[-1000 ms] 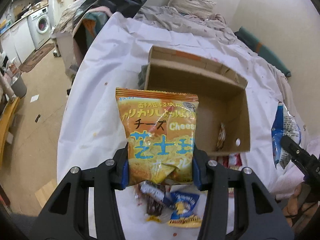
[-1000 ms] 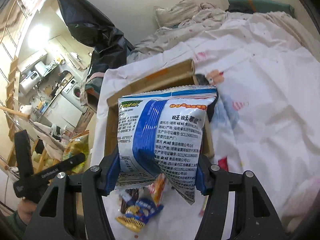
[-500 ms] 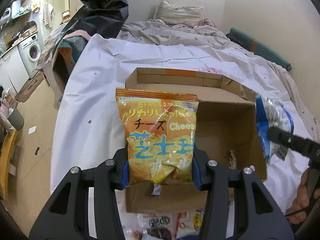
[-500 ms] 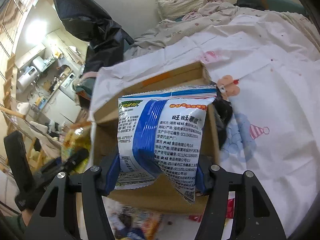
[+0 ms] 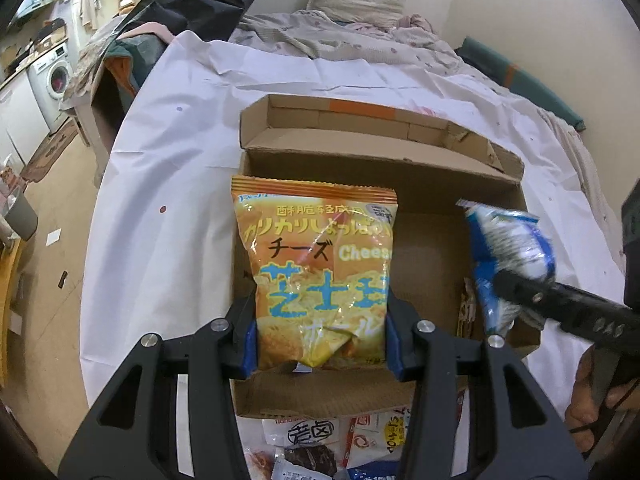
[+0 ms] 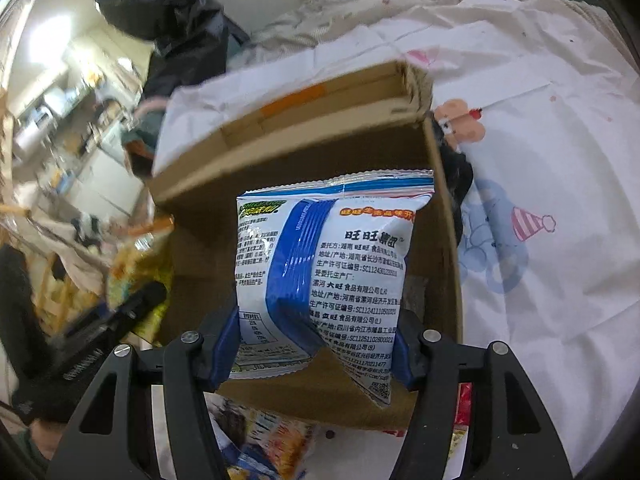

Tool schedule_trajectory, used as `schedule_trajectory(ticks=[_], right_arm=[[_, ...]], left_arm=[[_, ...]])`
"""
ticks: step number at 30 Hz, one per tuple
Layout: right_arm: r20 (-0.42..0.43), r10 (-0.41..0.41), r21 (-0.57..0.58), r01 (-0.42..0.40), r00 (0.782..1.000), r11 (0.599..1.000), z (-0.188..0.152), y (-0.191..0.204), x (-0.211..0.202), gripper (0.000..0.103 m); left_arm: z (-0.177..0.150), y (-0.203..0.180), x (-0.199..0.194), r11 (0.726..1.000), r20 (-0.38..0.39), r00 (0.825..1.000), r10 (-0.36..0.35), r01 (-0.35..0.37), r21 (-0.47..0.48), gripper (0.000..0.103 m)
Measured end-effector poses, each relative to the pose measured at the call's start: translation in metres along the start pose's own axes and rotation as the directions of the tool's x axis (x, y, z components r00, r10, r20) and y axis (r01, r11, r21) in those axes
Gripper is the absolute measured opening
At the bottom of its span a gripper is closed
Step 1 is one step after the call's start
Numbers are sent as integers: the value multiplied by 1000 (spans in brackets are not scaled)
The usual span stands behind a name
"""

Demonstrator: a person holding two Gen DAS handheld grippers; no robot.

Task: Organize snacks
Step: 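Carry the chips bag and Wangwang bag over the box, then lower both bags into the box and open both grippers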

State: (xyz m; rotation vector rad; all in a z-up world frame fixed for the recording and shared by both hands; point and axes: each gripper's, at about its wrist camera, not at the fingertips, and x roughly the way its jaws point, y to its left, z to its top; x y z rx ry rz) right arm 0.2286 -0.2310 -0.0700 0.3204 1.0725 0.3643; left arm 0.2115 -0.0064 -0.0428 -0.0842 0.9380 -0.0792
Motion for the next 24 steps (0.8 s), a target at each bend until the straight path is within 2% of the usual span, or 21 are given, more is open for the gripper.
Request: schedule_trajectory(ticks=[9,14,17,19,20,22,24], right_arm=[[-56,29,28,-27,998,999,-3,-5,11,66],[-78,19,19,-17,997,1000,-4,-4,15,68],[-75,10,-5,-10,997,1000,-5,1,15,68],[-66,8,-14,-9,998,1000,-4,3,13,70],[-62,7,-17,-8,998,1000,-4,3,13,71],[-49,-5,-21,4,999,1000,-3,3,11,80],[-39,-19,-21,18,999,1000,-3,3,9,84]], left_arm=[[-6,-2,14,1000,-66,998,11,-12,-11,45],[-11,-7,16,1000,-96,995,20,-19,17,47],[-12,-6,15,1000,-96,995,30,-29,12,55],[-12,-6,13,1000,-87,996,30,-29,9,69],[-12,-5,12,999,-79,996,31,-31,9,73],[-12,-3,9,999,-58,998,34,-34,0,83],[-12,-1,8,1000,-56,998,27,-28,-12,84]])
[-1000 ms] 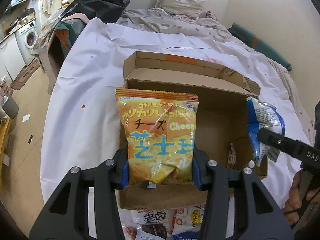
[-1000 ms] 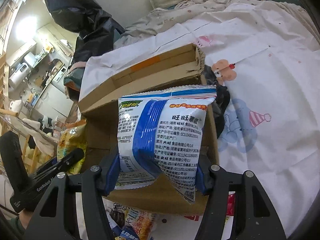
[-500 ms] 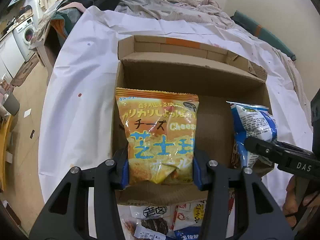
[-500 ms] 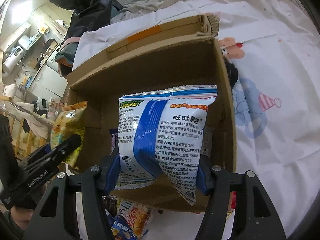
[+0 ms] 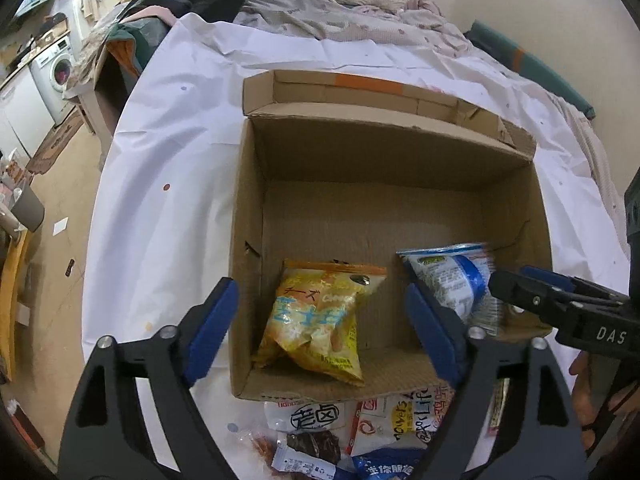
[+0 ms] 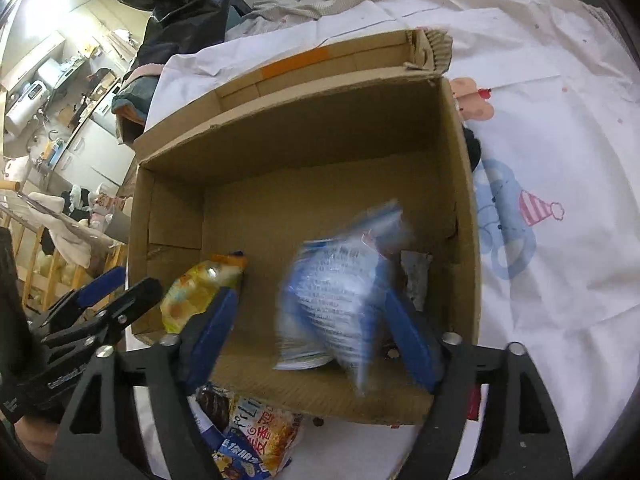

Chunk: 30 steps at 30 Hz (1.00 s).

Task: Organize snacks
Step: 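Lower both bags into the box and open both grippers, then withdraw both grippers from the box toward the remaining snacks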

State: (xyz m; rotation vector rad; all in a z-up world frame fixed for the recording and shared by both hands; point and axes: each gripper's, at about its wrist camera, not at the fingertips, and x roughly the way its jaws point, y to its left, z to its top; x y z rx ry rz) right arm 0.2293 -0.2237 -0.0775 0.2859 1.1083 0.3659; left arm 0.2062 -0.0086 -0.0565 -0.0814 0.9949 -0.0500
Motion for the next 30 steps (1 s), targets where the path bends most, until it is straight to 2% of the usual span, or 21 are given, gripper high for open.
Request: schedule_trajectory(ticks=[9,14,19,25,30], right_arm=[[-3,-2,-15,2,1000,1000,1,1,0,84],[1,0,-9,0,1000,1000,1,0,-2,84],[25,0,-13,0,1000,1000,-1,-1,-9,84],[27,25,6,-26,999,1000,-10,-1,-14,84],[18,38,-27,-38,999,999,-20,6,-28,84]], left_arm=[[1,1,0,1000,-3,1000,1,-1,2,84],[2,-1,-13,999,78,996,32,-35,31,84],[4,6,-31,999,144,989,40,-41,5,84],[4,16,-50,999,182,982,41,-38,-18,84],[-5,20,-68,998,211,976,57,-63,20,84]])
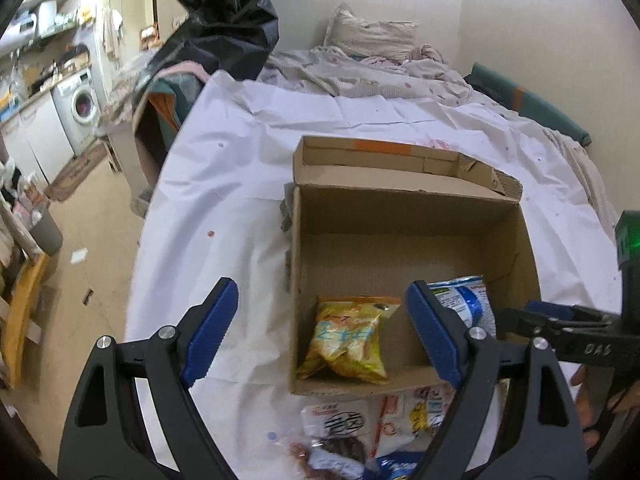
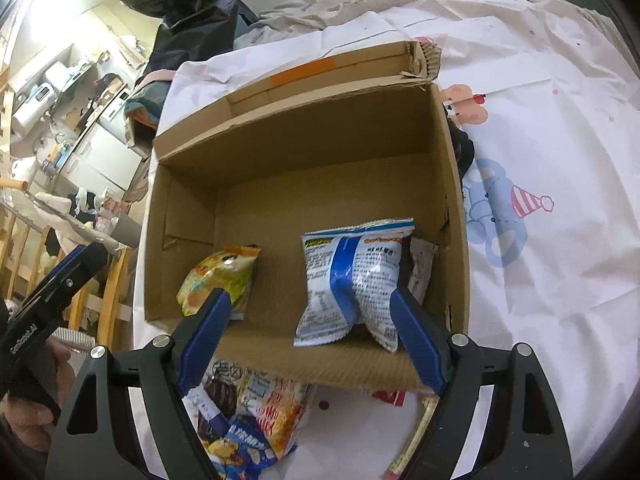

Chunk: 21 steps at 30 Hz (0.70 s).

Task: Organize snacks
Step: 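Withdraw both grippers from the box toward the remaining snacks, then grasp the small white-and-blue packet with the left gripper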

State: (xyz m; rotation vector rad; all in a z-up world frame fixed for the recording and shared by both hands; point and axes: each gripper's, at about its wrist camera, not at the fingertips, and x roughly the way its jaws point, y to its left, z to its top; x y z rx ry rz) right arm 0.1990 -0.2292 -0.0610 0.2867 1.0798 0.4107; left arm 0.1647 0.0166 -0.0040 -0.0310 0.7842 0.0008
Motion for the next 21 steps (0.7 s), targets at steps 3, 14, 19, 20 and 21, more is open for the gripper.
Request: schedule_trajectory(ticks=[3,14,19,20,21], right_arm=[[-3,14,-38,-14,1000,999,-6,6,-11,84],[-5,28,-14,-28,1000,1000,-60,12,-39,84],[-16,32,16,-32,999,999,-79,7,-48,84],[-18,35,25,-34,999,999,-82,5,-49,84],[-19,35,37,-34,999,999,-85,1,-50,84]], left_arm=[[-5,5,-11,1000,13,1000,-6,6,0,84],[-37,17,-34,996,-89,994,-69,64,-64,84],[-55,21,-32,992,-184,976,-113,100,-77,84],[-61,23,-30,991,-204,972,-113,97,-88,84],[-66,25,-28,991,-224,968,-109,89,-99,84]])
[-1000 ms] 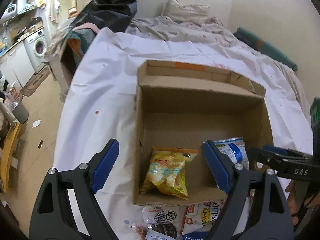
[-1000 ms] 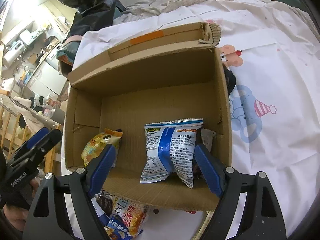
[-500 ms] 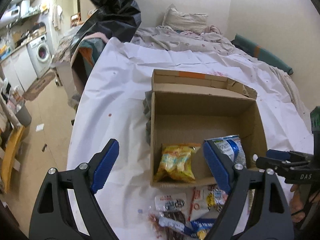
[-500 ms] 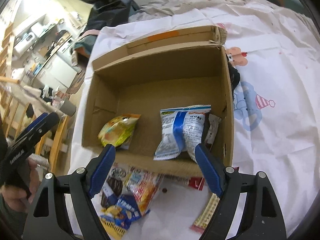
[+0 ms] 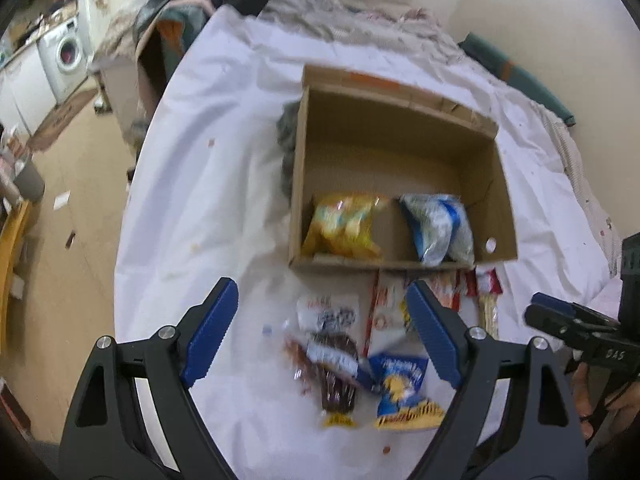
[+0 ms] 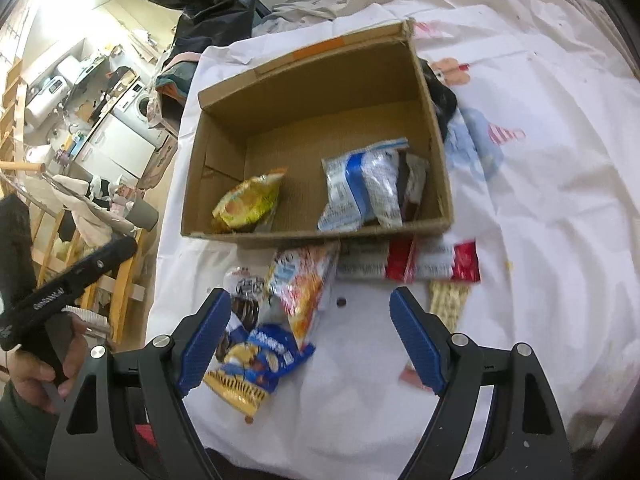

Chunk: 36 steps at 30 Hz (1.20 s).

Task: Organize snacks
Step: 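Grasp the small white-and-blue packet with the left gripper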

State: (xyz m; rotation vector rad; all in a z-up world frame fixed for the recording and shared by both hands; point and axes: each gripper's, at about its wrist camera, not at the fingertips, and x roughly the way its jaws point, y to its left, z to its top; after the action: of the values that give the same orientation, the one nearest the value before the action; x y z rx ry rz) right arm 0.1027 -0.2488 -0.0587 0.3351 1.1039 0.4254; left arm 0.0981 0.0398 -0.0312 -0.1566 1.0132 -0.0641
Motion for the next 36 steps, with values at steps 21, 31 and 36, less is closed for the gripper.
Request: schedule_trajectory(ticks=[21,31,36], right_arm=[[6,-47,186,45,999,981,-1,-44,5,84],[-12,-72,173,73,997,982,-2,-43,9,84],[-15,-75,174,76,997,982,-1,-43,9,84]], left_arm=[[-44,-7,103,996,-386,922,22,-54,-73,50],[-63,-60,123,978,-375,913,162,-97,185,39],[-57,-51,114,992,-372,921,113,-81,101,15]])
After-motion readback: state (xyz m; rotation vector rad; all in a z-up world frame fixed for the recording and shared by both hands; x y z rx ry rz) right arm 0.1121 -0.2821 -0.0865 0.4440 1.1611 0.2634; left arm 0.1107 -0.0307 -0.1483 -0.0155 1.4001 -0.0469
